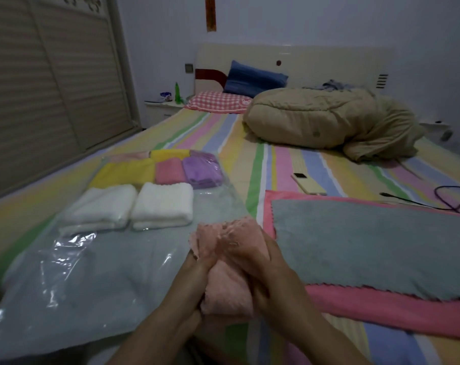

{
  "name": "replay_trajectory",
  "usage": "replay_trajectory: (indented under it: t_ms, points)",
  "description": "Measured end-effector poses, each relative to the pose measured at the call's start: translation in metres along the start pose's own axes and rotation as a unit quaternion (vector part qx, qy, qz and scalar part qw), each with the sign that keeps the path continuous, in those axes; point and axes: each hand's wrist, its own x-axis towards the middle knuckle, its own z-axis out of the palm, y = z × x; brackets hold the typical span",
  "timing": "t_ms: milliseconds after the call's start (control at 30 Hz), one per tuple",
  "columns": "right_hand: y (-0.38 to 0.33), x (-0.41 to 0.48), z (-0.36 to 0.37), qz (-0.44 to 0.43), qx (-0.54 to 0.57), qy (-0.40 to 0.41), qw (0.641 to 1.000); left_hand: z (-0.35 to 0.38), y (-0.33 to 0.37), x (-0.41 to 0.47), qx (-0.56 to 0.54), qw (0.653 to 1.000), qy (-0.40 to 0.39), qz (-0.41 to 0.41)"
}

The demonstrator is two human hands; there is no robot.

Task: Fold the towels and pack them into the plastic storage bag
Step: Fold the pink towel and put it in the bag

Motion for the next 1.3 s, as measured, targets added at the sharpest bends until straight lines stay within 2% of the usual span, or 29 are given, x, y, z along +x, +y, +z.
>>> replay_trajectory:
  t_ms: [100, 167, 233, 267, 333, 400, 433, 500, 533, 567, 600, 633, 667, 700, 733, 833, 900, 1067, 1167, 1233, 1300]
  points:
    - [-0.012, -0.004, 0.007, -0.009, -0.019, 0.014, 1.0, -0.005, -0.007, -0.002, 0.118, 0.992, -0.011, 0.052]
    - [-0.018, -0.006, 0.013, 0.043, -0.007, 0.0, 0.999, -0.015, -0.014, -0.018, 0.094, 0.991, -0.079, 0.049]
    - [-0.024, -0.008, 0.017, 0.116, 0.08, -0.023, 0.99, -0.005, -0.008, -0.025, 0.106, 0.987, -0.112, 0.035]
    - [-0.025, -0.008, 0.019, 0.147, 0.121, -0.025, 0.981, 0.006, -0.002, -0.025, 0.068, 0.99, -0.125, -0.019]
    - [-0.021, -0.008, 0.022, 0.204, 0.191, -0.015, 0.96, 0.005, 0.011, -0.035, -0.065, 0.973, -0.21, -0.072]
    - [-0.017, -0.01, 0.021, 0.258, 0.226, -0.007, 0.939, -0.009, 0.023, -0.034, -0.088, 0.962, -0.241, -0.095]
    - [-0.016, -0.011, 0.021, 0.27, 0.228, 0.0, 0.935, -0.017, 0.026, -0.029, -0.077, 0.965, -0.228, -0.101]
    - [-0.011, -0.016, 0.018, 0.274, 0.213, 0.012, 0.938, -0.033, 0.03, -0.019, -0.001, 0.981, -0.178, -0.075]
    - [-0.009, -0.017, 0.016, 0.275, 0.21, 0.021, 0.938, -0.041, 0.029, -0.015, 0.086, 0.984, -0.153, -0.023]
    - [-0.007, -0.017, 0.014, 0.277, 0.212, 0.031, 0.937, -0.051, 0.027, -0.012, 0.21, 0.968, -0.121, 0.071]
    - [-0.004, -0.018, 0.012, 0.28, 0.216, 0.042, 0.934, -0.062, 0.023, -0.009, 0.356, 0.911, -0.089, 0.187]
    - [-0.002, -0.017, 0.011, 0.279, 0.22, 0.057, 0.933, -0.075, 0.017, -0.003, 0.504, 0.814, -0.063, 0.281]
    - [-0.002, -0.017, 0.009, 0.277, 0.221, 0.07, 0.933, -0.087, 0.01, 0.002, 0.614, 0.71, -0.054, 0.34]
    - [-0.002, -0.016, 0.007, 0.272, 0.222, 0.079, 0.933, -0.098, 0.004, 0.008, 0.673, 0.642, -0.067, 0.361]
    - [-0.003, -0.016, 0.006, 0.271, 0.22, 0.085, 0.933, -0.107, -0.001, 0.012, 0.694, 0.613, -0.084, 0.367]
    - [-0.004, -0.015, 0.004, 0.266, 0.226, 0.097, 0.932, -0.117, -0.003, 0.019, 0.718, 0.579, -0.089, 0.376]
    - [-0.005, -0.016, 0.003, 0.263, 0.237, 0.093, 0.931, -0.121, -0.003, 0.022, 0.718, 0.574, -0.08, 0.385]
    - [-0.016, -0.018, -0.002, 0.216, 0.252, 0.063, 0.941, -0.129, 0.007, 0.027, 0.692, 0.61, -0.078, 0.378]
    - [-0.034, -0.02, -0.006, 0.132, 0.275, 0.033, 0.952, -0.13, 0.019, 0.022, 0.665, 0.638, -0.062, 0.384]
    - [-0.052, -0.02, -0.004, 0.036, 0.24, -0.025, 0.97, -0.126, 0.028, 0.018, 0.629, 0.673, -0.044, 0.387]
    - [-0.064, -0.014, 0.007, -0.051, 0.104, -0.102, 0.988, -0.116, 0.04, 0.016, 0.557, 0.749, -0.031, 0.357]
